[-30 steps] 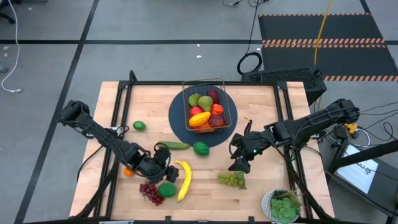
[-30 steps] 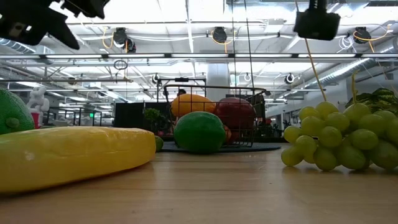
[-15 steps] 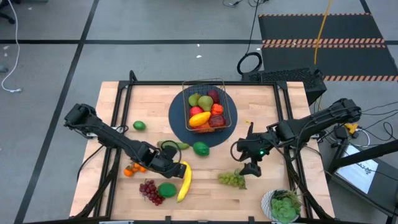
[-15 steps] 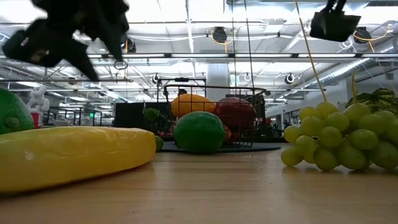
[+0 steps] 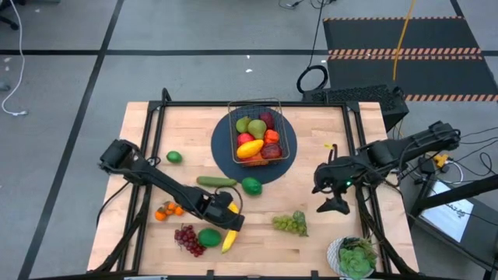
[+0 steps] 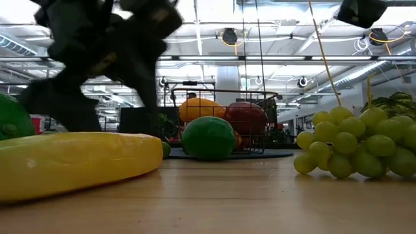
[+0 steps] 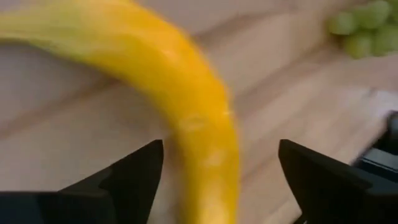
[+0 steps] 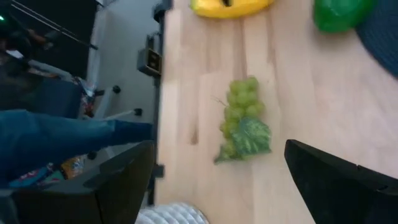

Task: Build produce basket
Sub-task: Put the yellow banana into the gold wire basket

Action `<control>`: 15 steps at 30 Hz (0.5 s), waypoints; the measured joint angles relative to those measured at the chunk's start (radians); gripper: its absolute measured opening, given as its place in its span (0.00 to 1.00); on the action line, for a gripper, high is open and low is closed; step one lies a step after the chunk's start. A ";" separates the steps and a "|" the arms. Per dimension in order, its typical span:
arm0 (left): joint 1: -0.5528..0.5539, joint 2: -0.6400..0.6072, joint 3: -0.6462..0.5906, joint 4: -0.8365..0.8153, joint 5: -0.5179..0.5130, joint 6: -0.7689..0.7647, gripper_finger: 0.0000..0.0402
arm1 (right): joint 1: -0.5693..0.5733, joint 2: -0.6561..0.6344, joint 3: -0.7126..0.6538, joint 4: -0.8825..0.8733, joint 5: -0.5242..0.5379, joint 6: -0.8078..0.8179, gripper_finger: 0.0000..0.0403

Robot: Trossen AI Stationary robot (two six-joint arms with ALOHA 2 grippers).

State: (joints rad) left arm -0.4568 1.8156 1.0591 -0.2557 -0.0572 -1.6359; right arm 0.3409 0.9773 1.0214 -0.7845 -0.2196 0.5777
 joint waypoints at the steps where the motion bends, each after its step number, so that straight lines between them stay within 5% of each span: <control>1: 0.000 0.007 0.000 -0.001 0.003 0.002 0.81 | 0.000 -0.010 0.000 -0.013 0.012 -0.001 0.89; 7: 0.005 0.029 -0.002 0.003 -0.003 0.034 0.80 | -0.002 -0.064 0.000 -0.061 0.041 -0.023 0.89; 15: 0.010 0.062 0.001 0.035 0.001 0.071 0.64 | -0.001 -0.099 0.000 -0.101 0.085 -0.015 0.89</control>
State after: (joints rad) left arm -0.4465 1.8778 1.0600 -0.2212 -0.0566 -1.5646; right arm 0.3401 0.8780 1.0210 -0.8850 -0.1344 0.5629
